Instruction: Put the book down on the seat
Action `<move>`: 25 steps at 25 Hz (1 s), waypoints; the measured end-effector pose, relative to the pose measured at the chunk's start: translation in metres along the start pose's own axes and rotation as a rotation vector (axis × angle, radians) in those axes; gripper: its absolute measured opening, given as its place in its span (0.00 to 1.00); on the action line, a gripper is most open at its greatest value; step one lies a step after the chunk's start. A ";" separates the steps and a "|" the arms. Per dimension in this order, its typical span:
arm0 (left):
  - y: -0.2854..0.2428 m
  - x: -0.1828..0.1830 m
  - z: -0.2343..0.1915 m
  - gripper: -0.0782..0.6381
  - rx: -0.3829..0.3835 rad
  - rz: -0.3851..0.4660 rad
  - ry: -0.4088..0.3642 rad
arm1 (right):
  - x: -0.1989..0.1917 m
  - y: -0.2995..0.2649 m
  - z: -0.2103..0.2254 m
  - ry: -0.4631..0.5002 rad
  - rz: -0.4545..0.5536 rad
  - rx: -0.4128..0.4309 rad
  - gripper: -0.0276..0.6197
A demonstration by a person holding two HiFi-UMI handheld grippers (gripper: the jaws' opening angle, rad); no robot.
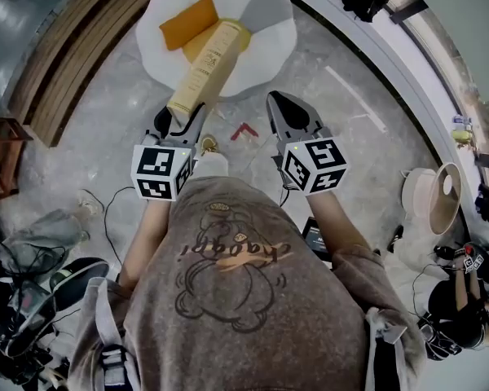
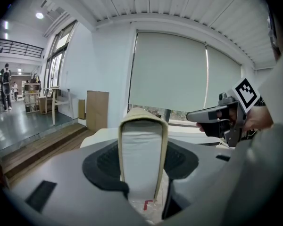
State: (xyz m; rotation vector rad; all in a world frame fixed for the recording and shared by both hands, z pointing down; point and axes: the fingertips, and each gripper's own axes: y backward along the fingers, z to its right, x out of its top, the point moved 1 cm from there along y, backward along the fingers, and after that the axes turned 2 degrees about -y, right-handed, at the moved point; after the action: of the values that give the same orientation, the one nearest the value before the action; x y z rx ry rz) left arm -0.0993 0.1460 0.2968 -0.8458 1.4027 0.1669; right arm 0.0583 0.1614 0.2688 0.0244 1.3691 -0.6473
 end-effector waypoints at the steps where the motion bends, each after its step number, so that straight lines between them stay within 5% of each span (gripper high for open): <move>1: -0.012 0.006 -0.002 0.41 0.001 -0.007 0.002 | 0.007 -0.007 0.011 -0.004 -0.001 0.002 0.08; 13: -0.041 0.028 -0.072 0.41 -0.073 -0.009 -0.024 | 0.042 -0.077 -0.001 -0.006 0.024 -0.049 0.08; 25: -0.086 0.043 -0.089 0.41 -0.109 -0.015 -0.016 | 0.051 -0.099 0.034 -0.042 0.005 -0.103 0.08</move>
State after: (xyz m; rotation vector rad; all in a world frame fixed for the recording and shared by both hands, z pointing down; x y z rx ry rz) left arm -0.1118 0.0152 0.2997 -0.9432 1.3817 0.2397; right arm 0.0482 0.0455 0.2652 -0.0679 1.3600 -0.5694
